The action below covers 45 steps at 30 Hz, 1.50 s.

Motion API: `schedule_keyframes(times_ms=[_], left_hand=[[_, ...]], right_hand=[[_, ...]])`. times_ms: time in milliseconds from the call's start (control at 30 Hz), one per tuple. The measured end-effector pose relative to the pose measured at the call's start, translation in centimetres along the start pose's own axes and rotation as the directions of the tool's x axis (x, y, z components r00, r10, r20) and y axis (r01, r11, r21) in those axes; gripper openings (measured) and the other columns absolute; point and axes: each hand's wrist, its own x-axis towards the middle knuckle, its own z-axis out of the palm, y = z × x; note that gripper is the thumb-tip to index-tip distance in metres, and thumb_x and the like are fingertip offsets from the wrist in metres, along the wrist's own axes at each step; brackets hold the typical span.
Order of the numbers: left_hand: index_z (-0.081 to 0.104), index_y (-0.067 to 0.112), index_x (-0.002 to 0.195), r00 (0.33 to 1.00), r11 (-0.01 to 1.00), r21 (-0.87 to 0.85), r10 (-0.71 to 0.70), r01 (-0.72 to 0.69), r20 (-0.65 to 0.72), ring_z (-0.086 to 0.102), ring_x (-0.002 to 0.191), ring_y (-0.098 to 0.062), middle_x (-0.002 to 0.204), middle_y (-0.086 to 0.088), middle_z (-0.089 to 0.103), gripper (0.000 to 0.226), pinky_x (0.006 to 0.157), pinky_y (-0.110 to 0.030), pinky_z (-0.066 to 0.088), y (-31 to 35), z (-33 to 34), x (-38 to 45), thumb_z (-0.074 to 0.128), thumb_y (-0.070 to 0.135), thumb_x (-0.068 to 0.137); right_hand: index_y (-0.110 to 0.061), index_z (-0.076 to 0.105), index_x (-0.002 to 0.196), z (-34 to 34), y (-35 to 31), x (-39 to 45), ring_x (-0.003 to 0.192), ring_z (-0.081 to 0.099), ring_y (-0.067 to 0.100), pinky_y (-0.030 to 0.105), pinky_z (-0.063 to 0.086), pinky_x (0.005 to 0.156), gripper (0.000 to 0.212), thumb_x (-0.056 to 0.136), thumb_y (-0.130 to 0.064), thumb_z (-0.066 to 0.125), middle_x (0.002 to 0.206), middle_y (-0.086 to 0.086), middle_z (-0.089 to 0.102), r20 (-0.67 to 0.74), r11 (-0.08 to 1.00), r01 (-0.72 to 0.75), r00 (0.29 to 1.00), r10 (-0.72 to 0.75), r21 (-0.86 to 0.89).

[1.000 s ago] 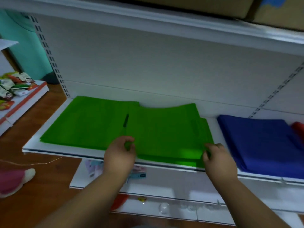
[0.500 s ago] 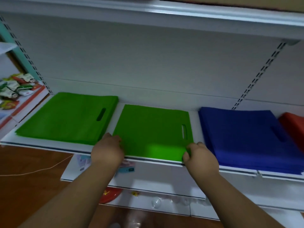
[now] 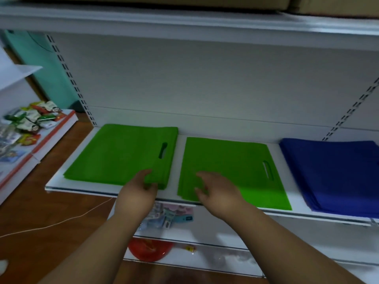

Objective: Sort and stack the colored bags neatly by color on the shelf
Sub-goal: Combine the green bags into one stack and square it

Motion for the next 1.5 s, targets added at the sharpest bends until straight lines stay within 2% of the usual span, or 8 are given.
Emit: schedule_keyframes(times_ms=[200,400,500,667,833,1200,1333,1500], left_hand=[[0.035,0.035,0.148,0.977,0.973,-0.157,-0.147,0.172,0.156,0.058,0.052,-0.022,0.068,-0.011,0.069,0.059,0.042,-0.025,0.040,-5.4,-5.0,2.3,0.059,0.026,0.094],[0.042,0.032,0.144,0.920,0.937,-0.268,-0.112,0.223,0.375,0.056,0.046,-0.016,0.074,-0.003,0.074,0.053,0.045,-0.022,0.041,-7.7,-6.9,2.7,0.058,0.020,0.095],[0.047,0.026,0.140,0.939,0.883,-0.385,-0.152,0.269,0.309,0.062,0.049,-0.019,0.085,-0.004,0.074,0.049,0.048,-0.027,0.044,-8.6,-7.4,3.1,0.060,0.018,0.094],[0.053,0.022,0.131,0.951,0.753,-0.582,-0.268,0.307,0.155,0.061,0.053,-0.017,0.102,-0.020,0.067,0.036,0.047,-0.026,0.043,-9.8,-8.0,3.4,0.060,0.022,0.096],[0.067,0.019,0.112,0.953,0.788,-0.586,-0.291,0.191,-0.080,0.054,0.060,-0.026,0.075,-0.009,0.064,0.018,0.059,-0.037,0.045,-9.1,-7.9,3.8,0.062,0.018,0.094],[0.069,0.029,0.101,0.997,0.994,-0.100,0.039,-0.045,-0.066,0.054,0.057,-0.015,0.081,0.004,0.066,0.015,0.053,-0.023,0.034,0.5,0.2,0.8,0.058,0.021,0.093],[0.072,0.023,0.096,0.980,0.971,0.154,0.194,-0.185,-0.047,0.062,0.082,-0.030,0.097,-0.007,0.069,0.018,0.061,-0.028,0.038,4.0,4.2,-1.0,0.055,0.019,0.091],[0.071,0.015,0.080,0.963,0.911,0.327,0.270,-0.252,-0.010,0.059,0.067,-0.031,0.080,-0.009,0.062,0.022,0.055,-0.027,0.031,5.6,7.6,-2.4,0.050,0.018,0.082]], right_hand=[[-0.042,0.022,0.152,2.8,-7.3,5.3,0.124,0.050,0.028,0.035,0.044,0.098,0.061,0.098,-0.046,0.049,0.139,0.008,0.048,0.175,0.999,-0.036,0.984,0.031,0.027],[-0.027,0.054,0.129,4.1,-10.9,6.0,0.111,0.055,0.027,0.035,0.047,0.092,0.034,0.100,-0.044,0.045,0.126,0.006,0.052,0.099,0.977,-0.207,0.972,0.212,-0.061],[-0.019,0.059,0.106,4.2,-11.8,5.7,0.093,0.058,0.023,0.031,0.045,0.075,0.023,0.101,-0.038,0.046,0.108,0.004,0.052,-0.011,0.959,-0.260,0.965,0.260,-0.113],[-0.013,0.065,0.113,4.8,-10.3,3.5,0.087,0.060,0.027,0.032,0.047,0.069,0.020,0.097,-0.018,0.053,0.110,0.007,0.060,-0.304,0.999,-0.038,0.952,0.044,0.027],[-0.011,0.070,0.109,4.3,-7.4,1.5,0.075,0.066,0.028,0.029,0.048,0.059,0.027,0.088,-0.018,0.056,0.102,0.008,0.068,-0.458,1.000,-0.025,0.888,0.030,0.017],[-0.016,0.059,0.131,-1.9,5.6,-6.0,0.106,0.063,0.029,0.036,0.050,0.083,0.037,0.095,-0.024,0.060,0.124,0.007,0.065,-0.498,0.911,-0.392,0.770,0.400,0.126],[-0.015,0.060,0.131,-3.9,10.8,-8.0,0.107,0.062,0.028,0.037,0.050,0.084,0.037,0.096,-0.026,0.058,0.124,0.009,0.064,-0.401,0.885,-0.460,0.799,0.448,0.073],[-0.014,0.062,0.122,-4.5,14.5,-8.7,0.095,0.062,0.027,0.037,0.052,0.076,0.030,0.096,-0.029,0.056,0.112,0.009,0.064,-0.244,0.867,-0.497,0.844,0.477,-0.025]])
